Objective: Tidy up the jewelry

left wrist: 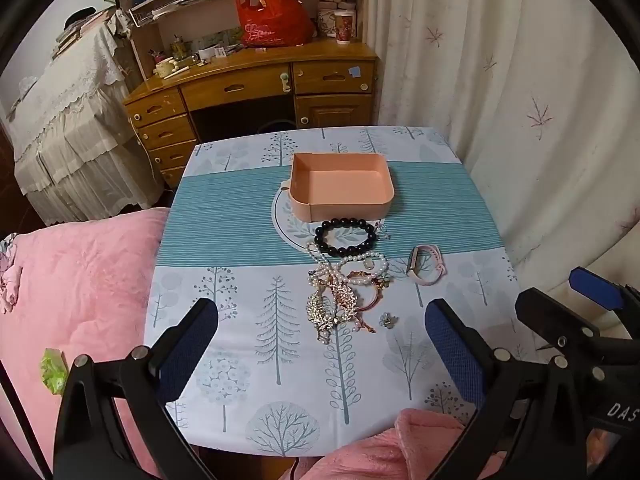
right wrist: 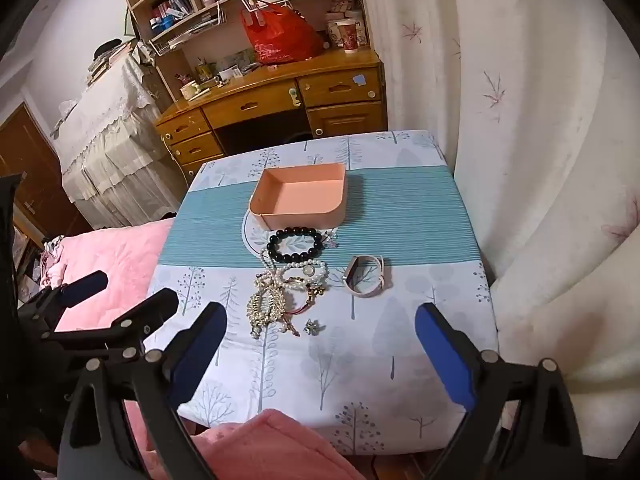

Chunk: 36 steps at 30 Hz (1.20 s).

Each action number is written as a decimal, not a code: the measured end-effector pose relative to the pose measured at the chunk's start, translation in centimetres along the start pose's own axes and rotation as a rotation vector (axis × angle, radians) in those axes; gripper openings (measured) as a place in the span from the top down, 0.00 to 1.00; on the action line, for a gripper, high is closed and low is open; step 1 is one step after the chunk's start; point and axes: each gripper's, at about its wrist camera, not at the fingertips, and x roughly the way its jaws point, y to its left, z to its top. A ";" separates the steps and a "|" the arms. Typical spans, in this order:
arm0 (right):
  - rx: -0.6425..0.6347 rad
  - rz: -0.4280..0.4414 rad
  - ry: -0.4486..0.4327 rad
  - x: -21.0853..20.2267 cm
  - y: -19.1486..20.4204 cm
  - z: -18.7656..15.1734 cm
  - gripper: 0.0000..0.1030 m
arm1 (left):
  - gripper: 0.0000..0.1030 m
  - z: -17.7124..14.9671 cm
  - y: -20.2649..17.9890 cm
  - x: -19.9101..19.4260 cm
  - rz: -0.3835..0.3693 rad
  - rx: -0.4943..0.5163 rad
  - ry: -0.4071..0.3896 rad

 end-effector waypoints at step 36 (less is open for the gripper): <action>-0.027 0.005 -0.023 0.3 1.4 0.2 0.07 | 0.01 1.6 0.8 0.1 -0.017 -0.012 -0.045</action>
